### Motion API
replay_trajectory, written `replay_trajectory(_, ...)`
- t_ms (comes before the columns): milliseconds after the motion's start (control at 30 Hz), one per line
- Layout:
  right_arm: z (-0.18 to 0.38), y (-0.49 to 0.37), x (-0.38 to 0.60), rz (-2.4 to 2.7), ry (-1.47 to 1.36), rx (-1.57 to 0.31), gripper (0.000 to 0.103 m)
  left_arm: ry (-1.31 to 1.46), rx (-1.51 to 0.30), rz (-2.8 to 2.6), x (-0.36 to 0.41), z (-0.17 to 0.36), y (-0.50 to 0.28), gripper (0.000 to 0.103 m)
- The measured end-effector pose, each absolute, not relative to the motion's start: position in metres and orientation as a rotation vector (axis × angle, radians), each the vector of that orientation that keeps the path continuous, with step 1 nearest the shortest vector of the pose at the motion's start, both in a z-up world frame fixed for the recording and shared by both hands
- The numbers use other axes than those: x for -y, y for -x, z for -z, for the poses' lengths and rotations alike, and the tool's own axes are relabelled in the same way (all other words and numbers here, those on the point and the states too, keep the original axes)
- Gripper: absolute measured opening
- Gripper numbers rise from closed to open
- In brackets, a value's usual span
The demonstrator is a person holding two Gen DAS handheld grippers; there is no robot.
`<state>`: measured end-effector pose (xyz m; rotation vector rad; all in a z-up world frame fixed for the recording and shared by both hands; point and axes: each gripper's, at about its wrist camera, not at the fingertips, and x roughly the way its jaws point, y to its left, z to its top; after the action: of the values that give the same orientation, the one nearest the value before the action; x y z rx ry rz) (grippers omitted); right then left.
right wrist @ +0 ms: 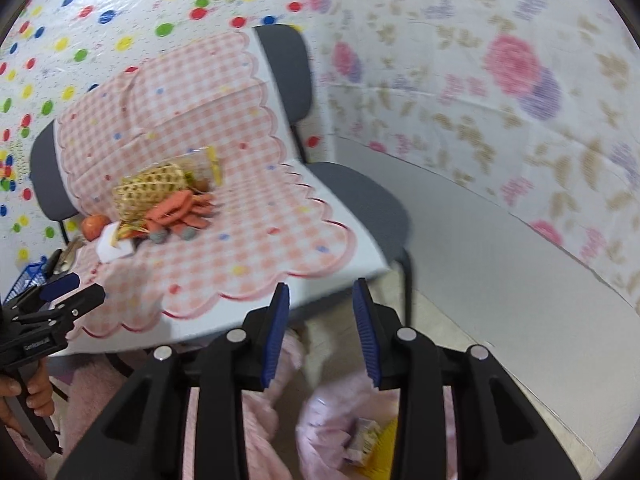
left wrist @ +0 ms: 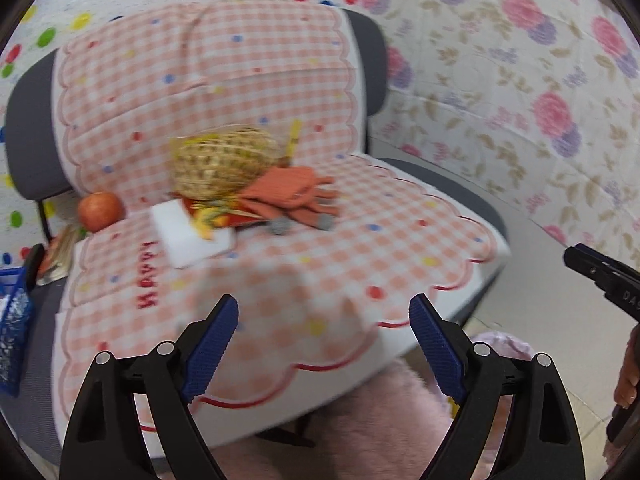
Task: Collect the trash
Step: 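Return both grippers to the chair and grasp the orange glove with the right gripper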
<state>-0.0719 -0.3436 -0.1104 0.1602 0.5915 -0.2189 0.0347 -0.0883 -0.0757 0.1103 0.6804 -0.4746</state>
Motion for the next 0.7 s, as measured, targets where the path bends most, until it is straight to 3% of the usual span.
replay_trajectory(533, 0.092, -0.052, 0.280, 0.021, -0.052, -0.611, 0.056, -0.012, -0.699, 0.190, -0.007, 0.067, -0.122, 0.089)
replay_trajectory(700, 0.099, -0.089, 0.262, -0.007, -0.038, -0.639, 0.057, -0.009, -0.703, 0.149, -0.015, 0.068, -0.149, 0.089)
